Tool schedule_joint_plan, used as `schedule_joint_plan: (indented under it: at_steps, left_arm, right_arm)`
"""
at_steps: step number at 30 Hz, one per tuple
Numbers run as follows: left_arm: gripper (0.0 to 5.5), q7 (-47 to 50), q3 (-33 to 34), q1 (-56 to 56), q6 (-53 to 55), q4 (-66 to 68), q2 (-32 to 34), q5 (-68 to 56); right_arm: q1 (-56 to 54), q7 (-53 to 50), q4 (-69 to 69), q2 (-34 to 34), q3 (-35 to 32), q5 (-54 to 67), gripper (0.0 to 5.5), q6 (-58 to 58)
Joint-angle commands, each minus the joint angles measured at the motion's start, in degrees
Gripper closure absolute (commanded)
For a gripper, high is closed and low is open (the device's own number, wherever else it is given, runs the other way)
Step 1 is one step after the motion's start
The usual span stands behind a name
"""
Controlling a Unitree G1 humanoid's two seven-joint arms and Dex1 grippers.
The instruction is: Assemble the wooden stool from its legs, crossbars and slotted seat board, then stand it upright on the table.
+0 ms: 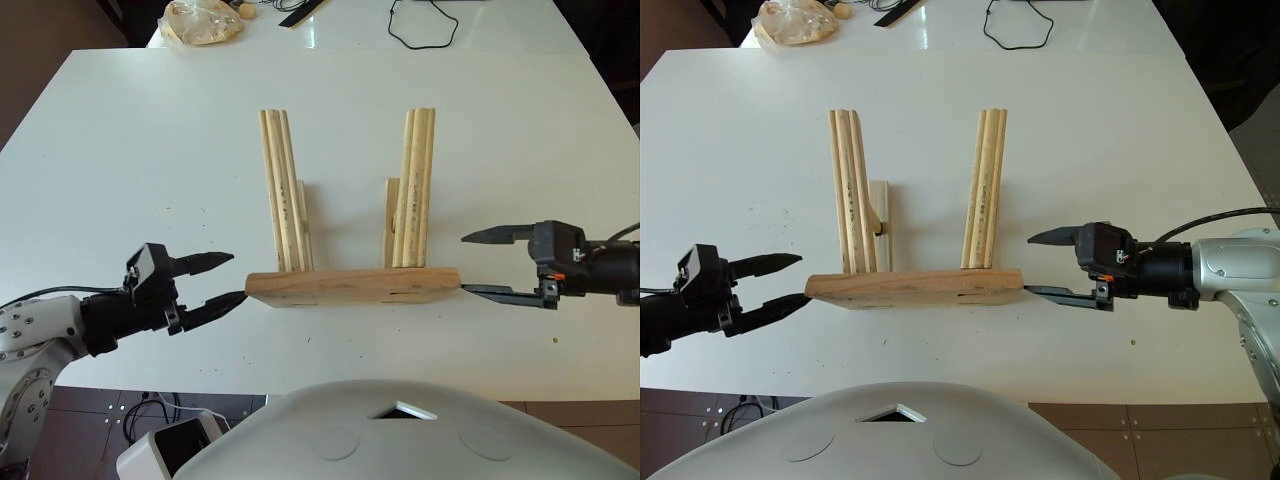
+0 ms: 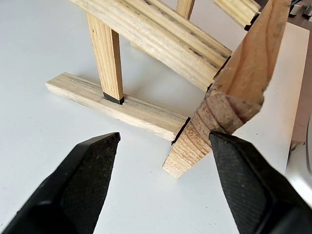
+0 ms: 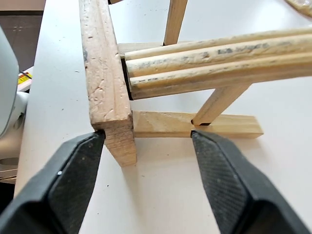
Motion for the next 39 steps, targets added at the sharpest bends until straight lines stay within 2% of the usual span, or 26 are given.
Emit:
schedule_joint_plan:
  at_steps: [1, 10, 16, 22, 30, 37, 39]
  left_arm:
    - [2.09, -4.0, -5.2, 0.5, -5.5, 1.7, -1.2, 4.3]
    - [2.09, -5.3, -12.4, -2.7, -17.9, 12.9, -2.1, 16.0]
    - [2.09, -4.4, -20.0, -7.2, -31.1, 24.1, -6.7, 24.4]
    - [2.09, -3.8, -23.9, -12.0, -40.6, 32.7, -9.6, 27.6]
    - [2.09, -3.6, -28.8, -16.1, -47.0, 39.0, -11.6, 29.9]
    - [2.09, -3.9, -33.1, -17.9, -49.2, 42.1, -11.9, 30.9]
    - [2.31, -4.1, -34.0, -17.9, -49.5, 42.6, -11.6, 30.6]
  right_arm:
    - [-0.3, 4.8, 2.9, -0.5, 4.5, -1.5, 2.23, -6.0]
    - [-0.6, 7.5, 12.5, 0.3, 9.3, -6.0, 2.23, -14.0]
    - [-0.9, 5.8, 20.5, 4.7, 18.0, -13.4, 2.23, -21.4]
    - [-2.8, 3.6, 26.3, 9.0, 23.7, -18.3, 2.23, -26.9]
    - [-6.8, 1.8, 32.7, 12.4, 27.5, -22.3, 2.23, -31.9]
    - [-9.4, 2.3, 38.5, 12.6, 30.4, -25.7, 2.23, -36.9]
    - [-10.2, 2.4, 39.6, 12.7, 31.1, -25.9, 2.38, -37.7]
